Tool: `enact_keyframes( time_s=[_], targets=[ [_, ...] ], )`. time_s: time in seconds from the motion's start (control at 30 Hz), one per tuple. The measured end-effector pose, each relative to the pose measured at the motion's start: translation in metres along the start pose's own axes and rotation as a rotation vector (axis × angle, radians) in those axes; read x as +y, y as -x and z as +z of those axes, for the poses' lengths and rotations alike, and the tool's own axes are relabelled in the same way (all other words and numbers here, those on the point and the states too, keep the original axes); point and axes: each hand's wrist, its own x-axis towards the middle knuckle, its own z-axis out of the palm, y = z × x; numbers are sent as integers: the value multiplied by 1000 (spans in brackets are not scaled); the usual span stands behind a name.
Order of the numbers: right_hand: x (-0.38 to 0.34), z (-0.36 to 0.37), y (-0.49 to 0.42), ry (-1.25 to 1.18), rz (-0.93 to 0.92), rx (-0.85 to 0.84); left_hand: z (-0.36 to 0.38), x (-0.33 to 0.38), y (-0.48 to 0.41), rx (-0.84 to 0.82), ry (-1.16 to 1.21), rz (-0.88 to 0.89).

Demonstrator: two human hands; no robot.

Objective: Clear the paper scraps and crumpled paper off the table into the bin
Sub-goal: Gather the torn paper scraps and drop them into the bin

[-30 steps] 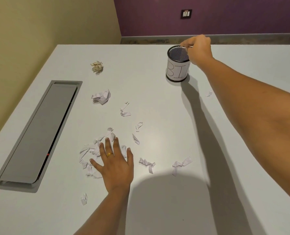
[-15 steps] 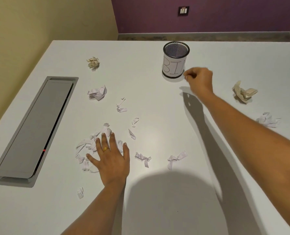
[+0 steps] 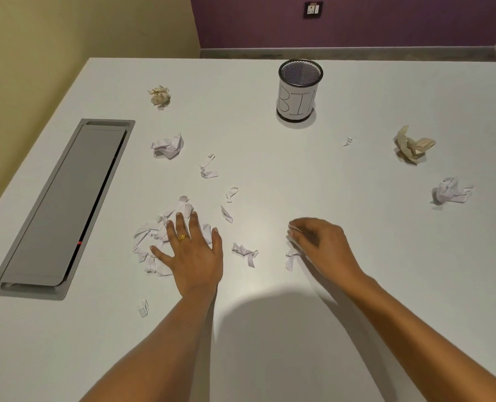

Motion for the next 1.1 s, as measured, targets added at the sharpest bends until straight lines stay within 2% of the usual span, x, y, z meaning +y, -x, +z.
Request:
enact_keyframes(
  time_s=[0.2, 0.33, 0.5, 0.6, 0.8, 0.9, 1.0, 1.1],
  targets=[
    [-3, 14, 37, 210, 32, -60, -4, 0, 4, 52, 41, 65],
    [-8, 25, 46, 230, 43, -45, -12, -1, 15, 113, 185, 246],
    [-9, 33, 49, 187, 51, -43, -19, 3, 38, -56, 341, 561],
    [-9, 33, 53, 37, 122, -4, -18, 8, 39, -104, 282, 654],
    [-6, 29, 53, 167, 3, 12, -17, 11, 34, -145, 265, 594],
    [-11, 23, 50, 42, 92, -7, -17, 13, 32, -160, 309, 540],
    [-10, 19, 40, 83, 40, -5, -19, 16, 29, -174, 348, 489],
    [-12, 16, 28, 36, 93, -3, -23, 18, 24, -170, 398, 426]
  ],
)
